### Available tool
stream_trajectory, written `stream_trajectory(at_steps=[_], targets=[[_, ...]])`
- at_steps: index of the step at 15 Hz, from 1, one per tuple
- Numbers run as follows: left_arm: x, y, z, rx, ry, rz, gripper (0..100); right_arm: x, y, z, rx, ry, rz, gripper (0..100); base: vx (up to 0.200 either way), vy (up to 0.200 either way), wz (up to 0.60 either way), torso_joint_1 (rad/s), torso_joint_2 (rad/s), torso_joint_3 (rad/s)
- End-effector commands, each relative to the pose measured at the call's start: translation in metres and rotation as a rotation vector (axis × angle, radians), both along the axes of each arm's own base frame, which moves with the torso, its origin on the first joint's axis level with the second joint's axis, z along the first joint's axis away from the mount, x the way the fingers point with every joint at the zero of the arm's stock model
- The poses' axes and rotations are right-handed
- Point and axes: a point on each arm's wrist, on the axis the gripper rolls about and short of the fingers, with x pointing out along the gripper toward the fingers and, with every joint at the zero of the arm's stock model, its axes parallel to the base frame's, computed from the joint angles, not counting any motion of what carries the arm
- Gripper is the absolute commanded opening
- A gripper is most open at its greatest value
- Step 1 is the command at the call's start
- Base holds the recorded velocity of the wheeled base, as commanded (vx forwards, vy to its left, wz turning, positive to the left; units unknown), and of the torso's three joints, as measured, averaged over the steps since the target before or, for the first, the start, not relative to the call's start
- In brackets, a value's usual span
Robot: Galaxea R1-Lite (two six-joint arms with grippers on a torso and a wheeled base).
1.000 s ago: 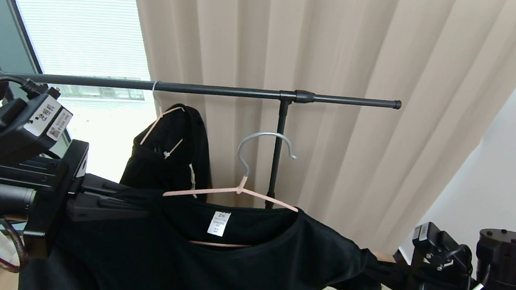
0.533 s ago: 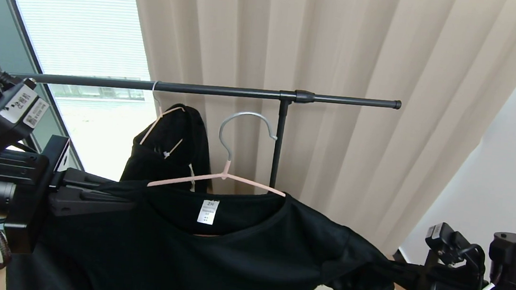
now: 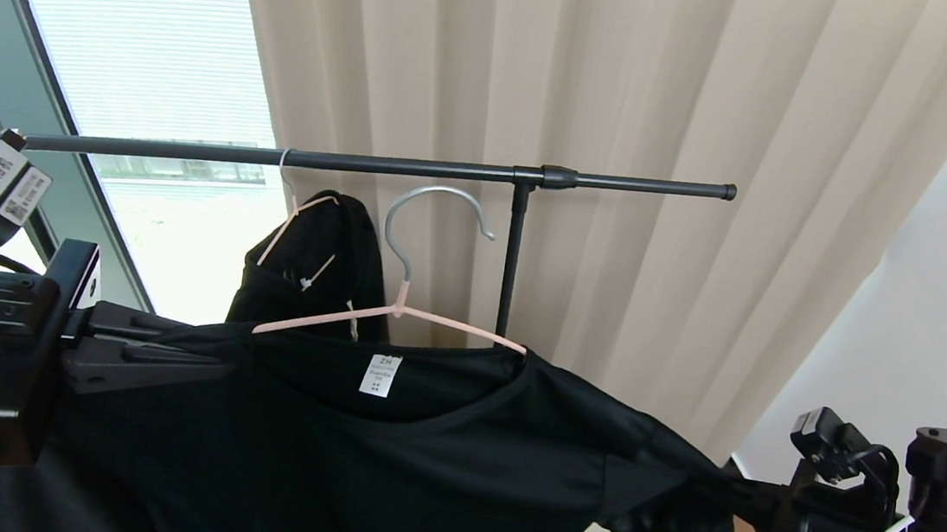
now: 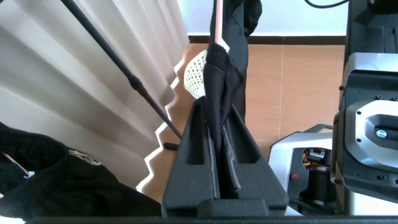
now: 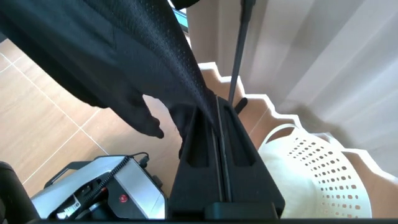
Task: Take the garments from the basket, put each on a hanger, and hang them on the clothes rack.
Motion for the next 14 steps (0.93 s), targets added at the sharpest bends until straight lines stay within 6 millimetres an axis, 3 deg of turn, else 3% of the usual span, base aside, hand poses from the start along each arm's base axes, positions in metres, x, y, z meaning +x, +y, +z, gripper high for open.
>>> stream_trajectory(at_steps=[1, 4, 5, 9, 14], targets=[[-0.002, 0.0, 0.001, -0.001, -0.006, 0.001, 0, 0.001, 0.0, 0.0, 0.0, -0.002, 0.0, 0, 0.0, 0.0, 0.0, 0.0, 0.0, 0.0], [-0.005, 0.001, 0.003, -0.022, 0.024, 0.02, 0, 0.0, 0.0, -0.001, -0.001, 0.002, 0.002, 0, 0.0, 0.0, 0.0, 0.0, 0.0, 0.0], [-0.005, 0.001, 0.004, -0.022, 0.024, 0.022, 0, -0.001, 0.0, 0.001, 0.0, -0.004, 0.003, 100, 0.0, 0.0, 0.0, 0.0, 0.0, 0.0], [-0.006, 0.004, 0.004, -0.025, 0.026, 0.04, 0, -0.005, 0.002, 0.005, 0.002, -0.024, 0.015, 100, 0.0, 0.0, 0.0, 0.0, 0.0, 0.0], [-0.004, 0.007, 0.003, -0.036, 0.053, 0.068, 0, -0.019, 0.023, 0.032, 0.014, -0.152, 0.117, 100, 0.0, 0.0, 0.0, 0.0, 0.0, 0.0]])
